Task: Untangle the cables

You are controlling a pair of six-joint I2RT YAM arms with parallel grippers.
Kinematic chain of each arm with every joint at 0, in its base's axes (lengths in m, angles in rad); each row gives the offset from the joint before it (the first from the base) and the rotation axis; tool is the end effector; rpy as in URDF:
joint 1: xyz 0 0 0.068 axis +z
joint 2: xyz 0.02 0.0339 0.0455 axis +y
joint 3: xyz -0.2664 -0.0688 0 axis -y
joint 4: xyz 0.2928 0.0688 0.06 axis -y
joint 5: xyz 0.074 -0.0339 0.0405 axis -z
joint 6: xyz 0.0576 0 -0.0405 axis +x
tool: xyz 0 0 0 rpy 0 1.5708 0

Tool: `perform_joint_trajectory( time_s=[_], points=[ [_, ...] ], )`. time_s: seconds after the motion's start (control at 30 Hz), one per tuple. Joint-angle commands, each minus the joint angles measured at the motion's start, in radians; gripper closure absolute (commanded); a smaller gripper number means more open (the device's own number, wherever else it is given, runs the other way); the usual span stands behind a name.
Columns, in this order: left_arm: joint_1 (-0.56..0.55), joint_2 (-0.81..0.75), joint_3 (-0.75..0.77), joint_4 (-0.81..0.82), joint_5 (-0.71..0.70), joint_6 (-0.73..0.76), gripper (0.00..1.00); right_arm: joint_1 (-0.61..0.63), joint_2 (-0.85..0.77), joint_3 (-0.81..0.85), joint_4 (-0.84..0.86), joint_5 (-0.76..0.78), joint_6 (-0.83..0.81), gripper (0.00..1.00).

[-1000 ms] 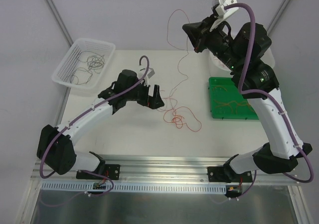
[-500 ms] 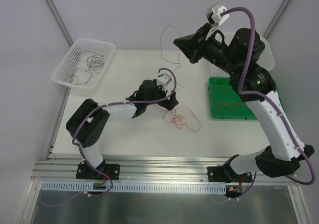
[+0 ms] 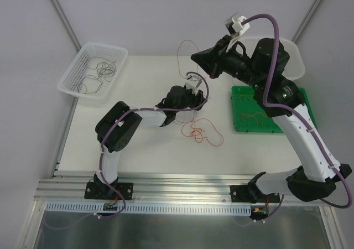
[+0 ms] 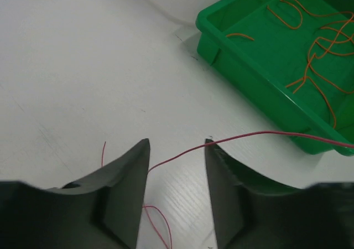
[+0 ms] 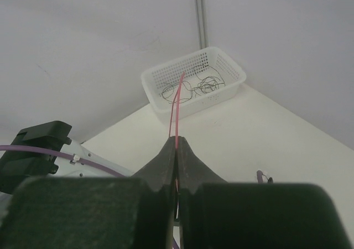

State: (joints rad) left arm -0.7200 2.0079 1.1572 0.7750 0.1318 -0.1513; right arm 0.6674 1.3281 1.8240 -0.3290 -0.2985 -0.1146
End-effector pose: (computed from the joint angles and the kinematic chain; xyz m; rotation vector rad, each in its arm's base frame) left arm 0.3722 -0.3365 0.1644 0.5768 1.6027 -0.7668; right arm 0.2347 0.2066 0.5856 -0.7758 1.2185 0.6647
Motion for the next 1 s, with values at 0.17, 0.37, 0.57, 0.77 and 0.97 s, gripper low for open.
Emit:
perform_joint_trajectory(
  time_s=[0.17,0.37,0.57,0.77,0.97],
  points=[
    [-0.002,-0.014,-0.002,0.148,0.091,-0.045,0.80,0.000,-0.050,-0.043,0.042,0.007,0.013,0.99],
    [-0.001,-0.122,-0.103,0.159,0.065,-0.076,1.00,-0.003,-0.084,-0.107,-0.016,0.137,-0.046,0.99],
    [0.014,-0.260,-0.172,0.077,0.012,-0.131,1.00,-0.045,-0.148,-0.232,-0.074,0.348,-0.054,0.99],
    [0.059,-0.406,-0.143,-0.084,0.051,-0.229,1.00,-0.132,-0.171,-0.386,-0.099,0.313,0.013,0.99],
    [0.063,-0.541,-0.090,-0.284,0.069,-0.245,1.00,-0.137,-0.135,-0.515,-0.036,0.142,0.035,0.96]
  ],
)
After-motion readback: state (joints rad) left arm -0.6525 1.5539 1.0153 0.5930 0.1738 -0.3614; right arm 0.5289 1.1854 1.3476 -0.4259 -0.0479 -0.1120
